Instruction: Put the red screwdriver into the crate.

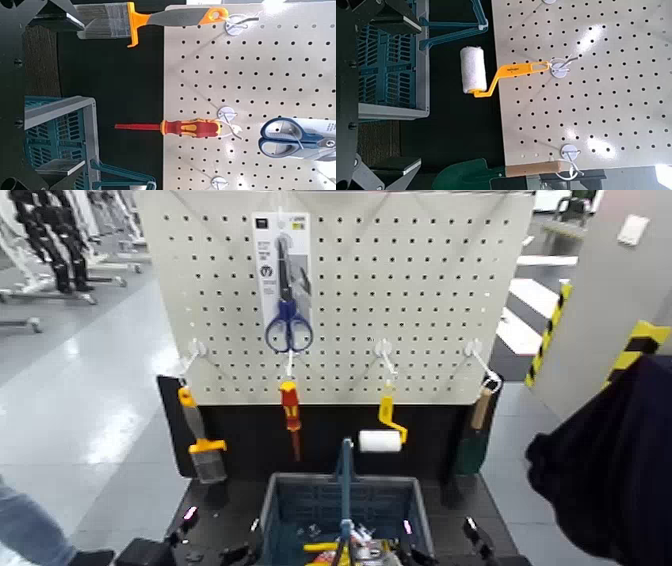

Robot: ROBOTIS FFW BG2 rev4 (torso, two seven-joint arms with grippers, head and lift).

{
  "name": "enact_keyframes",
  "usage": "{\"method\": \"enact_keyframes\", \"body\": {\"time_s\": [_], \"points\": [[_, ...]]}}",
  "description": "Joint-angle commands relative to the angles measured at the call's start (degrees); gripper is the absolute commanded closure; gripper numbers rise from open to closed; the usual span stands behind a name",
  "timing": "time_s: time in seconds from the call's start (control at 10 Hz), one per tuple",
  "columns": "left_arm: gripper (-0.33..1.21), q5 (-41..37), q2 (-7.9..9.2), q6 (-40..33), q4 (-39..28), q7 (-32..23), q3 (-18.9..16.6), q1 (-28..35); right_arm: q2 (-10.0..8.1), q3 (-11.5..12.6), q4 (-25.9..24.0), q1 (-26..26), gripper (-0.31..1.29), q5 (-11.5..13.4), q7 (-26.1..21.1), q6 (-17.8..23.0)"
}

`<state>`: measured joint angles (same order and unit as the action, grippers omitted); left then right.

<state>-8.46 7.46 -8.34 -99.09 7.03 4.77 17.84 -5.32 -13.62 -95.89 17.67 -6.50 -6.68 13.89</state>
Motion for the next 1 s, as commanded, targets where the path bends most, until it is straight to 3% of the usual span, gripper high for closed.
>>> {"method": "enact_keyframes", "body": {"time_s": [0.1, 0.5, 0.8, 1.0], "points": [[0.10, -0.5, 0.01, 0.0, 0.2, 0.1, -0.1, 0.0, -0.04, 0.0, 0.0, 0.0, 0.14, 0.0, 0.0, 0.0], [0.10, -1.4, 0.01, 0.7, 0.6, 1.6, -0.2, -0.5, -0.04, -0.1, 0.1, -0.1, 0.14, 0.0, 0.0, -0.3], [0.10, -2.6, -0.08, 4.9, 1.8, 9.3, -3.0, -5.3, -0.04, -0.2, 0.1, -0.2, 0.14, 0.0, 0.0, -0.3], [0.10, -3.4, 1.59, 8.5, 2.1, 12.7, -3.3, -8.4, -0.04, -0.2, 0.2, -0.4, 0.14, 0.0, 0.0, -0.2]]}}
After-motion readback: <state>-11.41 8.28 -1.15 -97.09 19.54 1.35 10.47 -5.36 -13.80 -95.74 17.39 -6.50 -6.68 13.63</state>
